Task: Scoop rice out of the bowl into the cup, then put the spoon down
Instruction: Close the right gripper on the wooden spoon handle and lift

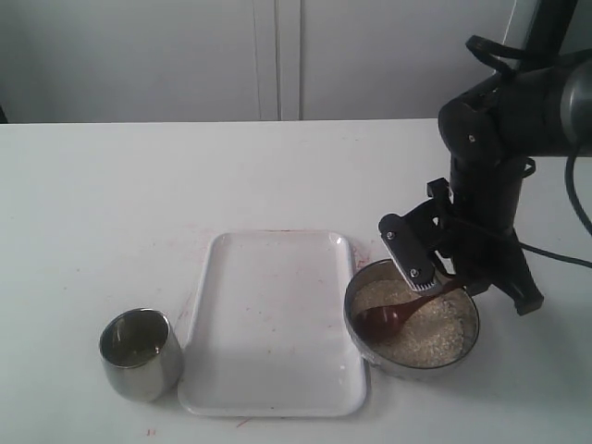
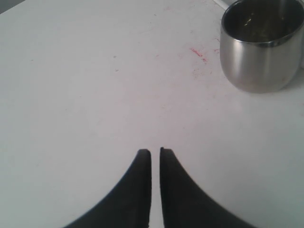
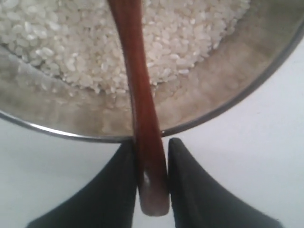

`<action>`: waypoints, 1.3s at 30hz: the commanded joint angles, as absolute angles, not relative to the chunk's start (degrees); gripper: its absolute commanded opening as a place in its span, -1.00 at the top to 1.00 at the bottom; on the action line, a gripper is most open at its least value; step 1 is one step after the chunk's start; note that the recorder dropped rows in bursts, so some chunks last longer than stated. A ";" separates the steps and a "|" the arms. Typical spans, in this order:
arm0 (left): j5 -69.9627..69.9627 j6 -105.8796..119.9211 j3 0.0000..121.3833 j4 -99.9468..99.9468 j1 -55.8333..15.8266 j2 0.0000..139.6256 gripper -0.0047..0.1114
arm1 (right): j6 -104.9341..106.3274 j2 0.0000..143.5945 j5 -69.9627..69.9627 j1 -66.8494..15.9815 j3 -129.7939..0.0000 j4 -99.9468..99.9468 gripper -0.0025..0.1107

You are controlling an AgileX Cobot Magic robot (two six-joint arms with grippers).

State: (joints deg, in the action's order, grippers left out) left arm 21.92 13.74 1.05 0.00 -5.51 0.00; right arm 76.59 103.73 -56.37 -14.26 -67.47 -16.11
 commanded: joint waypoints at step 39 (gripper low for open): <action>24.89 13.44 0.58 -0.32 -5.81 0.00 0.67 | 6.25 79.89 -69.96 -39.09 -45.92 -57.40 0.96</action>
State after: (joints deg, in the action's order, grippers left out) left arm 21.92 13.74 1.05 0.00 -5.51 0.00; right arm 2.29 78.54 -69.84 -38.91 -46.13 -51.54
